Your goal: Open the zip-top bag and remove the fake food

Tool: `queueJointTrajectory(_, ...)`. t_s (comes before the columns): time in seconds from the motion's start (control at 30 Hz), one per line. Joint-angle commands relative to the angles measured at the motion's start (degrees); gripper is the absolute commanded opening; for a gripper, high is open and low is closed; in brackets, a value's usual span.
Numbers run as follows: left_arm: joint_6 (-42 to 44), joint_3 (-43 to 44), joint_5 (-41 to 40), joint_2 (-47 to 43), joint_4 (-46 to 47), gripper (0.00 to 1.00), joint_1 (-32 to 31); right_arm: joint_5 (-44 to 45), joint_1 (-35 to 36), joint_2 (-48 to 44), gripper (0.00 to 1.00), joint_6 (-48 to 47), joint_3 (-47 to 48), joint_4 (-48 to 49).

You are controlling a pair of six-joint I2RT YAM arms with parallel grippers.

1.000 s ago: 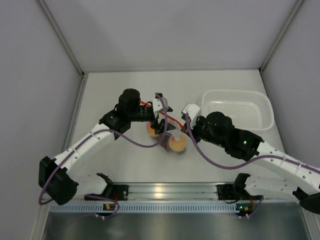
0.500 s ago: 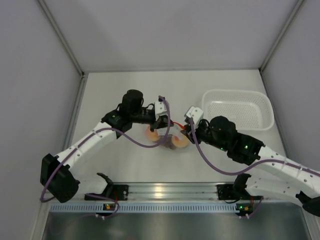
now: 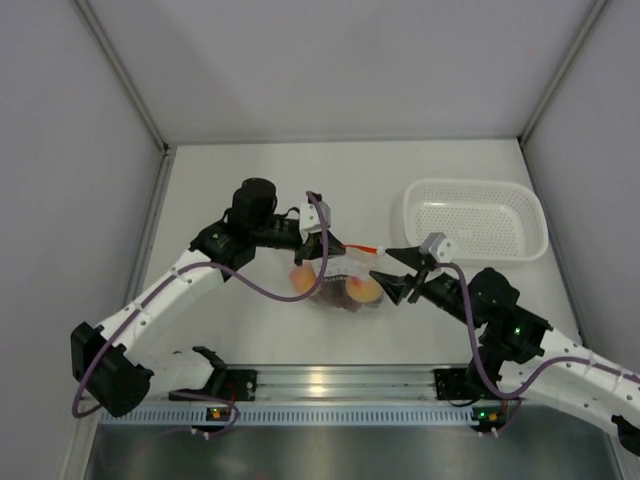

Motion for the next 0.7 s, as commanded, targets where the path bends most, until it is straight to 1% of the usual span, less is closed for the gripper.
queueJointTrajectory(0.0,-0.68,4.56,7.31,-2.28,2.23,0.0,-0.03,-2.42,0.78,-1.33,0.57,2.17,-1.55,10.28)
queueJointTrajectory(0.13,-0.77,5.79,11.1,-2.89,2.06,0.0,-0.2,-4.18,0.78,-0.55,0.55,4.8,-1.73,13.63)
queueJointTrajectory(0.2,-0.77,6.49,12.33,-3.33,2.15,0.0,-0.29,-4.18,0.69,-0.54,0.52,5.25,-1.9,14.6)
queueJointTrajectory(0.23,-0.95,6.58,12.95,-3.51,2.15,0.0,-0.38,-4.44,0.69,-0.98,0.5,5.68,-2.69,16.87)
queueJointTrajectory(0.27,-0.95,6.67,13.04,-3.69,2.15,0.0,-0.64,-6.45,0.69,-1.42,0.49,5.95,-3.22,18.2)
queueJointTrajectory(0.33,-0.77,6.49,13.56,-4.21,2.15,0.0,-0.82,-8.74,0.51,-2.39,0.49,6.82,-3.83,21.44)
queueJointTrajectory(0.37,-0.68,6.41,13.91,-4.48,2.15,0.0,-0.82,-10.58,0.51,-2.39,0.49,7.09,-3.66,21.72)
queueJointTrajectory(0.43,-0.68,6.41,14.44,-4.65,2.15,0.0,-0.9,-11.47,0.51,-2.13,0.49,7.36,-2.96,21.9)
queueJointTrajectory(0.5,-0.68,6.49,14.53,-4.74,2.15,0.0,-0.82,-12.7,0.51,-2.04,0.42,7.27,-2.61,21.81)
queueJointTrajectory(0.53,-0.68,6.49,14.62,-4.83,2.23,0.0,-0.82,-12.97,0.51,-2.13,0.4,7.27,-2.52,21.81)
queueJointTrajectory(0.57,-0.68,6.49,14.45,-4.83,2.15,0.0,-0.82,-13.75,0.51,-2.3,0.32,7.18,-2.52,21.81)
queueJointTrajectory(0.67,-0.68,6.58,14.62,-4.92,2.15,0.0,-0.82,-14.64,0.51,-2.22,0.2,6.57,-2.26,21.29)
